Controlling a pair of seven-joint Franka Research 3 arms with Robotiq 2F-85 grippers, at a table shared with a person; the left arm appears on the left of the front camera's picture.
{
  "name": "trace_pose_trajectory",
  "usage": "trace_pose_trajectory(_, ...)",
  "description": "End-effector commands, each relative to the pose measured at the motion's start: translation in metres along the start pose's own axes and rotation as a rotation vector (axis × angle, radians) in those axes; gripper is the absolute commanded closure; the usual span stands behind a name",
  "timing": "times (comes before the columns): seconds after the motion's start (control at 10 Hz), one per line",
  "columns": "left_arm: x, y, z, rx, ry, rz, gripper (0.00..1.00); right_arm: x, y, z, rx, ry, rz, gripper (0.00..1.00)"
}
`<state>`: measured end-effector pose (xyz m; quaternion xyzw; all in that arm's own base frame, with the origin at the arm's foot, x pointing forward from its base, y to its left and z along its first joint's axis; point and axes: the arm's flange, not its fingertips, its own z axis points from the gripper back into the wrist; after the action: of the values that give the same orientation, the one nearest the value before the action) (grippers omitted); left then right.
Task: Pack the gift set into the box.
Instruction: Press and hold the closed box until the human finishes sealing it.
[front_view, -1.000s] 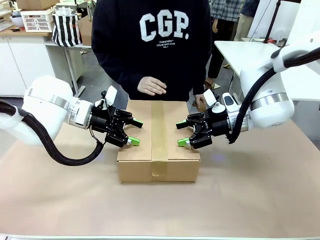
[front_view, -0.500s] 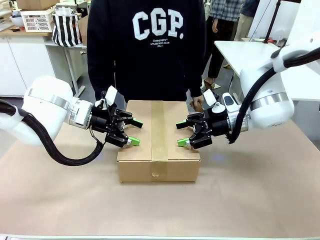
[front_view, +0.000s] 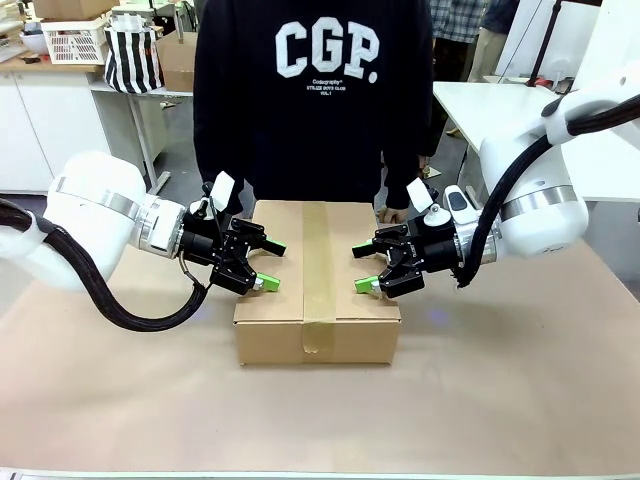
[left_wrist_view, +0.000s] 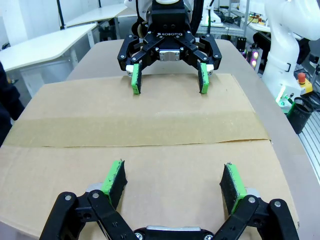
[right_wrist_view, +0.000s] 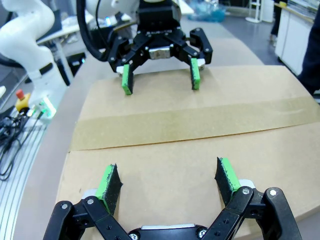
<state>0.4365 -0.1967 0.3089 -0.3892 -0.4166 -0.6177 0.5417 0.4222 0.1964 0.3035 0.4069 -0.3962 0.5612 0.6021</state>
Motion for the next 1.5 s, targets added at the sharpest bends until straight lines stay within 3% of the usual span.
trace_pose_trajectory(0.0, -0.003, -0.002, 0.001, -0.003, -0.004, -0.012, 0.00, -0.003, 0.002, 0.000, 0.005, -0.003, 0.019, 0.00)
trace_pose_trajectory(0.2, 0.000, 0.000, 0.000, 0.000, 0.000, 0.000, 0.00, 0.000, 0.000, 0.000, 0.000, 0.000, 0.000, 0.00)
trace_pose_trajectory(0.3, 0.020, -0.004, 0.006, -0.020, -0.014, 0.039, 0.00, 0.016, 0.006, 0.002, 0.034, 0.082, -0.044, 0.00)
trace_pose_trajectory(0.4, 0.045, -0.012, 0.019, -0.016, -0.046, 0.109, 0.00, 0.039, 0.017, 0.017, 0.021, 0.097, -0.105, 0.00)
trace_pose_trajectory(0.6, 0.091, -0.035, 0.055, 0.019, -0.020, 0.253, 0.00, 0.090, 0.051, 0.071, -0.070, 0.052, -0.246, 0.00)
trace_pose_trajectory(0.8, 0.115, -0.062, 0.085, -0.008, 0.034, 0.436, 0.00, 0.114, 0.081, 0.117, -0.064, -0.036, -0.395, 0.00)
trace_pose_trajectory(0.9, 0.120, -0.079, 0.103, -0.064, 0.043, 0.540, 0.00, 0.114, 0.096, 0.144, -0.082, -0.057, -0.498, 0.00)
trace_pose_trajectory(1.1, 0.132, -0.127, 0.156, -0.056, -0.018, 0.624, 0.00, 0.087, 0.132, 0.205, -0.183, -0.089, -0.728, 0.00)
trace_pose_trajectory(1.2, 0.125, -0.152, 0.184, 0.071, 0.014, 0.709, 0.00, 0.063, 0.144, 0.234, -0.218, -0.162, -0.817, 0.00)
trace_pose_trajectory(1.3, 0.112, -0.163, 0.199, 0.170, -0.051, 0.733, 0.00, 0.043, 0.145, 0.246, -0.226, -0.221, -0.825, 0.00)
trace_pose_trajectory(1.4, 0.137, -0.096, 0.160, -0.010, 0.018, 0.649, 0.00, 0.111, 0.076, 0.217, -0.202, -0.094, -0.719, 0.00)
